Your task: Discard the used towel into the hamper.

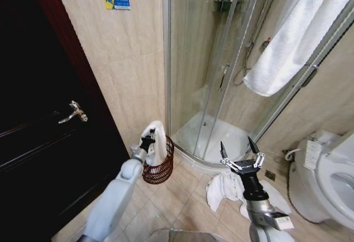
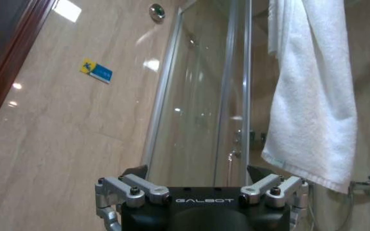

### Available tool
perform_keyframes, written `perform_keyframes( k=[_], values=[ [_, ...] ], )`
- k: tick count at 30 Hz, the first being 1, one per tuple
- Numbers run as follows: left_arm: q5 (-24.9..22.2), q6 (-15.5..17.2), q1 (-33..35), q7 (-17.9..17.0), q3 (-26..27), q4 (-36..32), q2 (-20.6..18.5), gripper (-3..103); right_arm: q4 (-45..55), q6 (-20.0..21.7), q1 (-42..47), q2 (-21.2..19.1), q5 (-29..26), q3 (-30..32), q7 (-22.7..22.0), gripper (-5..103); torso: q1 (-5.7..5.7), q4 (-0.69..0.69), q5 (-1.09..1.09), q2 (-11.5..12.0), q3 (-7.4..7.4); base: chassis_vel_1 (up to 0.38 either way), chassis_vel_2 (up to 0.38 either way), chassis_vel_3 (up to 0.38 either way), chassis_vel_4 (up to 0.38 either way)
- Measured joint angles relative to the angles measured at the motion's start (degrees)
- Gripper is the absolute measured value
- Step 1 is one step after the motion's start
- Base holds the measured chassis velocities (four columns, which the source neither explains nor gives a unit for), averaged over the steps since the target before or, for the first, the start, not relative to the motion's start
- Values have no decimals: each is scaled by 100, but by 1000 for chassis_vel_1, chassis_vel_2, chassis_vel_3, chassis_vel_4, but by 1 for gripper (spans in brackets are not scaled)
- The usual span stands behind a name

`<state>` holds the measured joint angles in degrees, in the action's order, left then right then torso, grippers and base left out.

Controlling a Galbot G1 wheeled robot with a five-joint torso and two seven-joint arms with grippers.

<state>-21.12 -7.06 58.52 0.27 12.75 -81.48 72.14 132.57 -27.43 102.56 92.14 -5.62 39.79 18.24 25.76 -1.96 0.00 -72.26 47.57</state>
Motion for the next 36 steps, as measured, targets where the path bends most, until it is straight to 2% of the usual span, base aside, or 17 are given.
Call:
perform_keyframes(
  k=[2, 11, 17, 36],
  values=[
    [218, -140, -6, 4, -14, 331, 100, 2, 44, 105, 22, 0, 25, 3, -137, 100, 0, -1, 0, 0, 0, 0, 0, 0, 0],
    [354, -307, 66, 17, -14, 651, 223, 2, 105, 226, 33, 0, 38, -29, -225, 100, 0, -1, 1, 0, 0, 0, 0, 0, 0],
    [535, -329, -29, 112, -51, 1033, 318, 2, 202, 39, 132, 0, -129, -55, 136, 100, 0, -1, 0, 0, 0, 0, 0, 0, 0],
    [724, -577, -167, 225, 34, 1512, 601, 2, 263, 146, 157, 0, -159, 6, 186, 100, 1, -1, 1, 0, 0, -17, 15, 17, -15]
  ],
)
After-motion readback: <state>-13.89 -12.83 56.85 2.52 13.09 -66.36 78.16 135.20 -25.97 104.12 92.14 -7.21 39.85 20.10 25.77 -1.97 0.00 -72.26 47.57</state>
